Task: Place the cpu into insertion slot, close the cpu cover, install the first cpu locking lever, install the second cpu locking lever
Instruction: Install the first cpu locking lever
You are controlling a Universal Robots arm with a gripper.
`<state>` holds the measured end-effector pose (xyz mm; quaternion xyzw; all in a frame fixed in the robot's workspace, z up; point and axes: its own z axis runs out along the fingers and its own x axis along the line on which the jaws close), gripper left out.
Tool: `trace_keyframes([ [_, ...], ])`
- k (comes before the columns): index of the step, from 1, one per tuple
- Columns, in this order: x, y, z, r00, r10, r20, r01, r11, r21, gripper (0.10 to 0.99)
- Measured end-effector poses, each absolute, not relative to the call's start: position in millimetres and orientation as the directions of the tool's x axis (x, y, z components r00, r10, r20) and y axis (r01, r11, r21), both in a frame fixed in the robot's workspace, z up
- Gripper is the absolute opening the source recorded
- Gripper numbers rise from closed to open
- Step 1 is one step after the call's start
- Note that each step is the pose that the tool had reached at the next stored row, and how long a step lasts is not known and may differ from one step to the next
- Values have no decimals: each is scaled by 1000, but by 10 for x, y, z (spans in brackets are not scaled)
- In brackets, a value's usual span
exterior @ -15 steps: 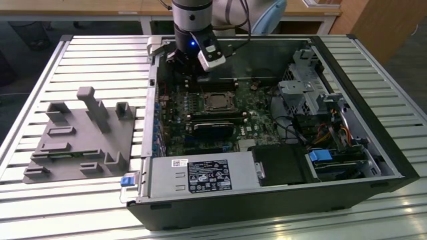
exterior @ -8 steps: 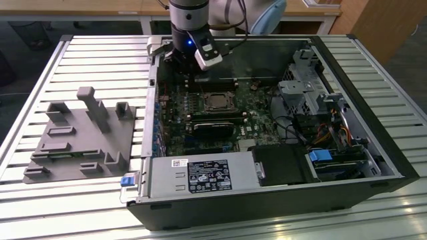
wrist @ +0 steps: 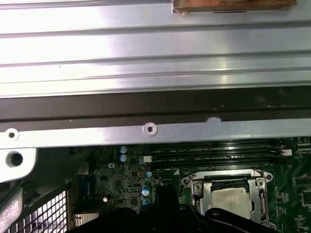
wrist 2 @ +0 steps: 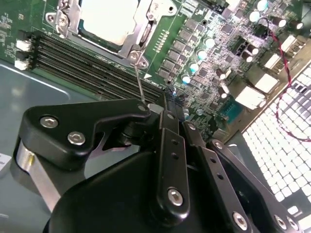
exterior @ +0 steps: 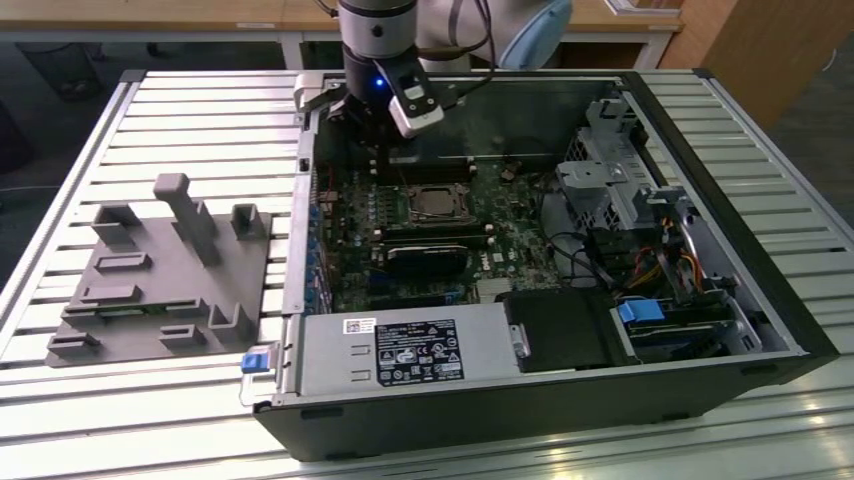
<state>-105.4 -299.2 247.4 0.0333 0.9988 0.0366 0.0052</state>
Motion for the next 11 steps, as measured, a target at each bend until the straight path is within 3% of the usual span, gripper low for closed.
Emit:
trace_keyframes([
  [11,-804,-2976,2471,-998,66,-5,65,995,73,106],
])
